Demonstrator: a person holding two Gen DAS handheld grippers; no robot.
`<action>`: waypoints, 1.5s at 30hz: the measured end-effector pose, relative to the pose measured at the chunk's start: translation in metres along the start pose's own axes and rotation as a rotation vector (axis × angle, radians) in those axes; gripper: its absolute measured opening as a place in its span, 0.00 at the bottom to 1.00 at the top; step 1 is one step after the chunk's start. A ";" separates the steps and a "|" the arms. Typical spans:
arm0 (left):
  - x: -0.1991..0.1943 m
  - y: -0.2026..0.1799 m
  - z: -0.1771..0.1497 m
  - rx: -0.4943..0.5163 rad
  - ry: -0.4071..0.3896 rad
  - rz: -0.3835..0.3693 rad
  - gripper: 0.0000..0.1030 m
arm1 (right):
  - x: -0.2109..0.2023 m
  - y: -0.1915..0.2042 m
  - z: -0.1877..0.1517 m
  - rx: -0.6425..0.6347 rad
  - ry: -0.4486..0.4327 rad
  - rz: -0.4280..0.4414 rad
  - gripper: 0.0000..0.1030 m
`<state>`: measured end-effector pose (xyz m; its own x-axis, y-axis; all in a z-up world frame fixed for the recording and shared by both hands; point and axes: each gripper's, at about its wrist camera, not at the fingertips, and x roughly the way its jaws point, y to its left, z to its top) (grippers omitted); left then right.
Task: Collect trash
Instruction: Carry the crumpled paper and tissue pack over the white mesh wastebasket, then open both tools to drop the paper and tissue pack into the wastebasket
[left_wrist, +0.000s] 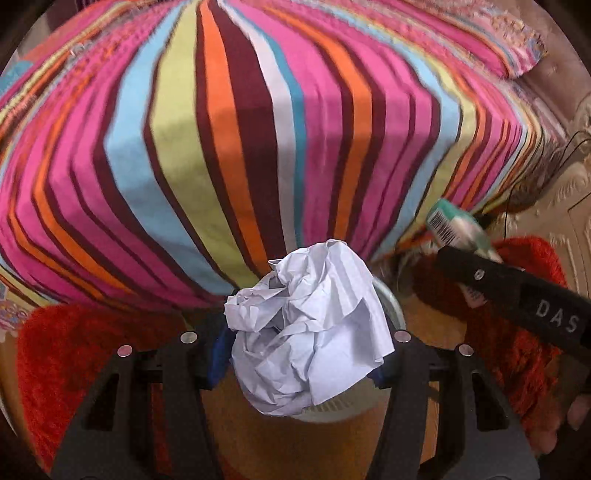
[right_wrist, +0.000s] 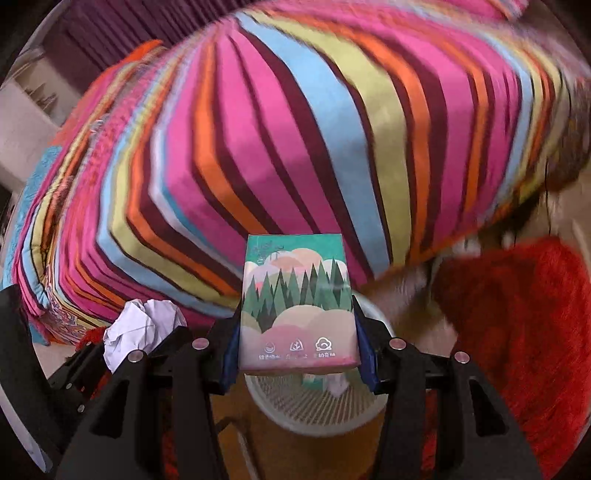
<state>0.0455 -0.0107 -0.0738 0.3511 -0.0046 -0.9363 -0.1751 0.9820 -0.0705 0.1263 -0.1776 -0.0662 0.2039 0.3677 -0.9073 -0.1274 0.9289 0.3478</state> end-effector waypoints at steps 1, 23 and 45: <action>0.009 -0.001 -0.002 -0.007 0.040 -0.015 0.54 | 0.007 -0.004 -0.002 0.023 0.030 0.008 0.47; 0.132 -0.017 -0.031 0.018 0.491 -0.011 0.54 | 0.116 -0.043 -0.031 0.248 0.423 -0.028 0.47; 0.196 -0.018 -0.051 -0.007 0.717 -0.038 0.55 | 0.180 -0.059 -0.048 0.295 0.623 -0.110 0.47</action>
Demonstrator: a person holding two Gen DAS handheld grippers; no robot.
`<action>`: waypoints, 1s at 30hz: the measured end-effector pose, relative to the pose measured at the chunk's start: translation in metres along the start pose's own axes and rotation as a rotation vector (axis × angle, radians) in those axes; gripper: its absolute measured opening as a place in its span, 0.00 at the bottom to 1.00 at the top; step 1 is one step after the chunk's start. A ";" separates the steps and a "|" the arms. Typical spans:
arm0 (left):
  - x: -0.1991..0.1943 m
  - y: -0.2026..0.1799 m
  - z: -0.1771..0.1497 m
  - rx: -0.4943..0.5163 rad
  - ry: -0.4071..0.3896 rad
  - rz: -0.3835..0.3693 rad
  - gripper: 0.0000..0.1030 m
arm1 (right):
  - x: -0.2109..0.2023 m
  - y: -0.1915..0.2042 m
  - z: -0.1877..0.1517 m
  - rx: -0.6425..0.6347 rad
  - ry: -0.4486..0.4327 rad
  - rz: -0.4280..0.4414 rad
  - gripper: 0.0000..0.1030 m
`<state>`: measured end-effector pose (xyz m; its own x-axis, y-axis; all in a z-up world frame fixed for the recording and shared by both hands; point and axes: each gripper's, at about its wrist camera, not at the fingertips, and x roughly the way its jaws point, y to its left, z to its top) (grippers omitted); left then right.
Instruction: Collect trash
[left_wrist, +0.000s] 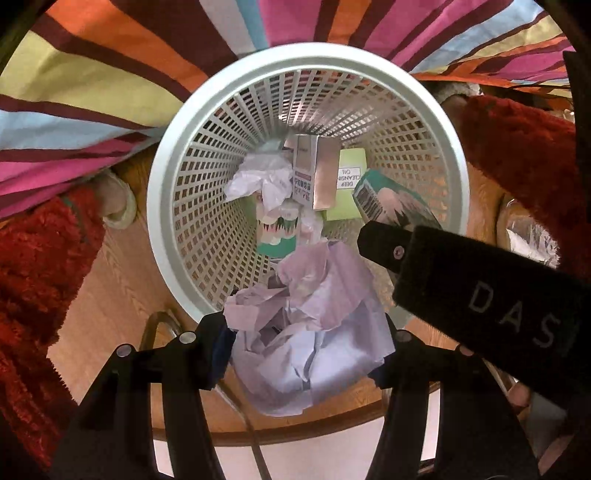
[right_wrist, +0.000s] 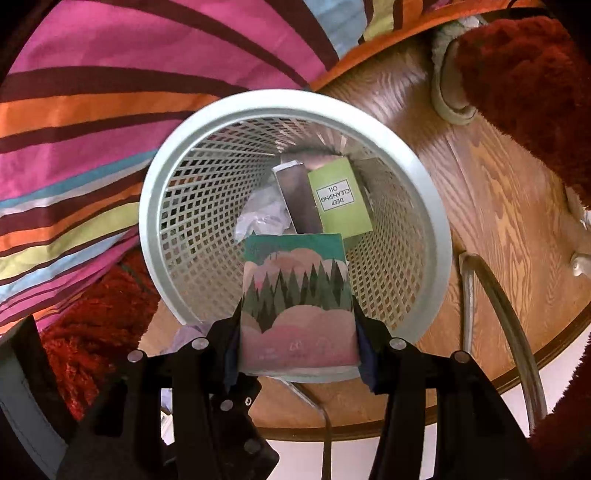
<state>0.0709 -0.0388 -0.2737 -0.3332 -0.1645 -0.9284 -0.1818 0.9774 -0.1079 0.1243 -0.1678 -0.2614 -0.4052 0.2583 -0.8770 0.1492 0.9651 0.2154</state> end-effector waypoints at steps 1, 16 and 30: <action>0.001 -0.001 0.001 0.002 0.007 -0.003 0.56 | 0.001 0.000 0.000 0.001 0.004 0.000 0.47; 0.007 0.006 0.002 -0.044 0.032 -0.012 0.79 | 0.006 0.000 0.006 0.021 -0.012 -0.041 0.92; -0.054 0.019 -0.018 -0.085 -0.213 0.060 0.79 | -0.039 0.010 -0.008 -0.062 -0.198 -0.025 0.92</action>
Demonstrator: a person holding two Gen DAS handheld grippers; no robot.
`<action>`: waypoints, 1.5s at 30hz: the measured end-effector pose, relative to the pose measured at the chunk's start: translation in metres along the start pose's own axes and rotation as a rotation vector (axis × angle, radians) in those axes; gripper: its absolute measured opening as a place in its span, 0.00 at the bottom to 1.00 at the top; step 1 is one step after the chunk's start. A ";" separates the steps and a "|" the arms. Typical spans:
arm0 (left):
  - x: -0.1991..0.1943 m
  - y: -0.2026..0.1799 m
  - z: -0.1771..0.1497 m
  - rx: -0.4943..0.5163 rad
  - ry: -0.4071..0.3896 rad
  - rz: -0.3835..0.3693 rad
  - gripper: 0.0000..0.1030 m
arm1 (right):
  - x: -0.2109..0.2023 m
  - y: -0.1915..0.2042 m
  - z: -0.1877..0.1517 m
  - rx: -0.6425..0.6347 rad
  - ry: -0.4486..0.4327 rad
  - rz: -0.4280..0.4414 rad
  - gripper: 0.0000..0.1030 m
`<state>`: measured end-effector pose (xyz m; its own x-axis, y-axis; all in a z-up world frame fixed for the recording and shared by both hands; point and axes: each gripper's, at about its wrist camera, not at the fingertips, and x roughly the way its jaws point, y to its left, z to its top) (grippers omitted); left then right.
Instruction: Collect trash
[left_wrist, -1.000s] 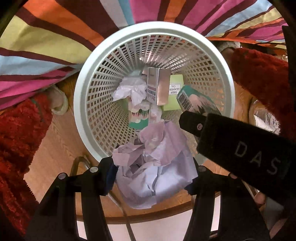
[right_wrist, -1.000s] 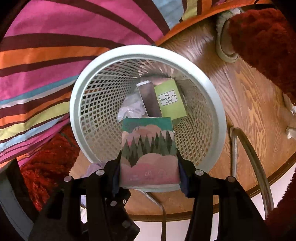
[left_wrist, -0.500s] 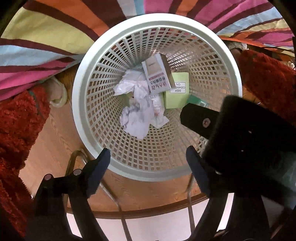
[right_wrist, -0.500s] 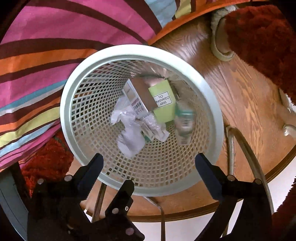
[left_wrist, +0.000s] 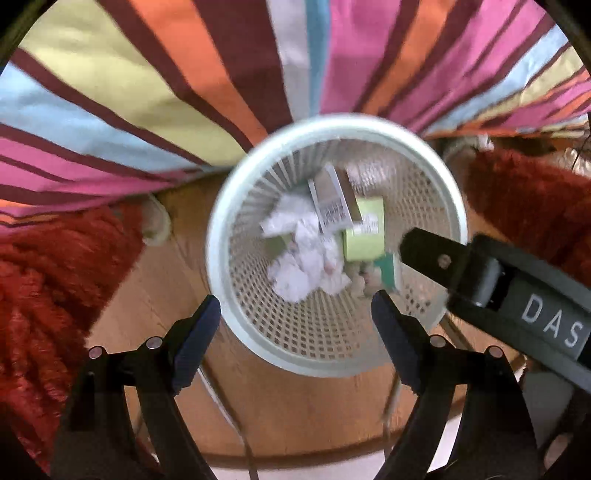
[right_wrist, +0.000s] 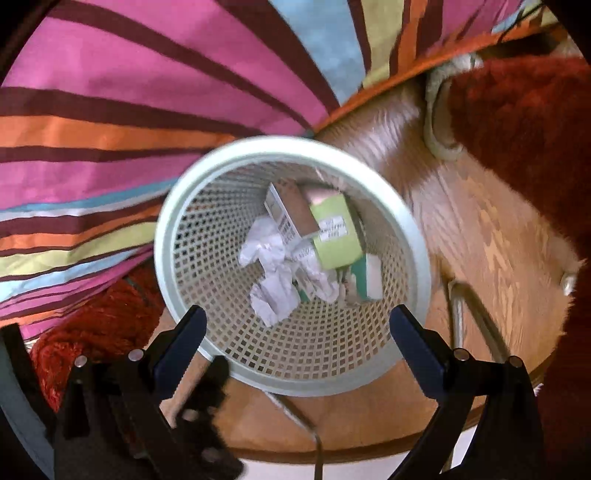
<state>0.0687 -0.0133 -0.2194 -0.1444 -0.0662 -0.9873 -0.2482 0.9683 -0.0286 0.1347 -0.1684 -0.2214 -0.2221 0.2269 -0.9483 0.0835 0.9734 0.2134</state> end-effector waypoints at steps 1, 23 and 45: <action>-0.005 0.001 -0.001 -0.004 -0.019 -0.001 0.79 | -0.007 0.002 -0.001 -0.013 -0.030 0.003 0.92; -0.144 0.011 -0.031 -0.033 -0.545 0.070 0.79 | -0.165 0.045 -0.061 -0.347 -0.695 -0.022 0.92; -0.243 0.031 -0.086 -0.107 -0.912 -0.023 0.79 | -0.227 0.039 -0.096 -0.388 -0.997 -0.013 0.92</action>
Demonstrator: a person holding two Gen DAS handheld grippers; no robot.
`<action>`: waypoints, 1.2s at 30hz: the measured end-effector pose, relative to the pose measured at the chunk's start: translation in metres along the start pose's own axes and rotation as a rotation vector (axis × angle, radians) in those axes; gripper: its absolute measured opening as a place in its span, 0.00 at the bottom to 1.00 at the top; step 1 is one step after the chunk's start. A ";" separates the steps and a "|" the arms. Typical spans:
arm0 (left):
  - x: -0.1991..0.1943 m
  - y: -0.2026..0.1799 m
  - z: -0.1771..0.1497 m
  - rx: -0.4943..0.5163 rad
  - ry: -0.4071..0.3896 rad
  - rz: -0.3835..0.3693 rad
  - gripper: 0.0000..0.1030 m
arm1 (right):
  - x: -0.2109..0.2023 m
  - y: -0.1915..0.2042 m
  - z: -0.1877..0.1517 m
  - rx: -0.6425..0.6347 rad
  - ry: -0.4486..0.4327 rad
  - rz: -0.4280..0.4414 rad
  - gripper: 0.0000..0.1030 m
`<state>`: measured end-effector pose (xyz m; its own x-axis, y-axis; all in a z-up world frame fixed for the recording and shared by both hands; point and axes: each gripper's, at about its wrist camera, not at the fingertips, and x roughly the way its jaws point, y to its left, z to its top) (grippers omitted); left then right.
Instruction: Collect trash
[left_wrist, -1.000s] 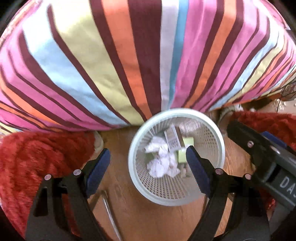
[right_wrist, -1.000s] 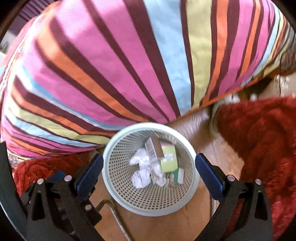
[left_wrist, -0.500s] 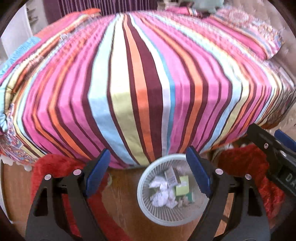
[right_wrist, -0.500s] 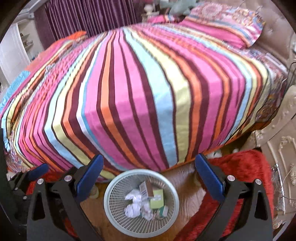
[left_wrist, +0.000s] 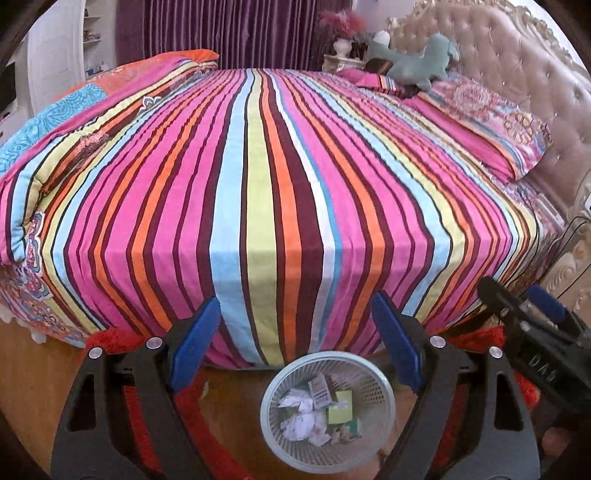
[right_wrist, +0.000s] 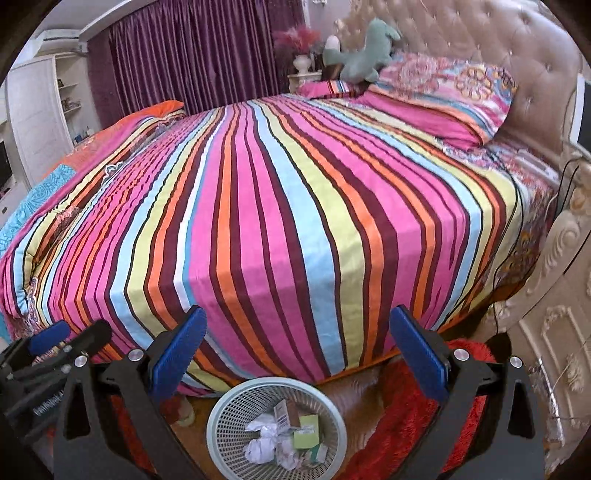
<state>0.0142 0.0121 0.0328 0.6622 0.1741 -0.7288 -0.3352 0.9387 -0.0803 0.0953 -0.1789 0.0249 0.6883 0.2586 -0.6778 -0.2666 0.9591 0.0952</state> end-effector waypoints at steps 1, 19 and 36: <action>-0.002 0.000 0.000 0.001 -0.007 0.004 0.79 | 0.000 0.001 0.000 -0.005 0.001 0.003 0.92; -0.012 -0.013 0.002 0.077 -0.048 0.105 0.79 | -0.012 0.013 0.006 -0.058 -0.052 -0.019 0.92; -0.013 -0.017 0.001 0.075 -0.055 0.120 0.85 | -0.010 0.011 0.007 -0.044 -0.041 -0.029 0.92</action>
<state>0.0123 -0.0060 0.0448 0.6565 0.3003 -0.6919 -0.3646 0.9294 0.0574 0.0907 -0.1704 0.0377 0.7230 0.2362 -0.6493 -0.2747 0.9605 0.0435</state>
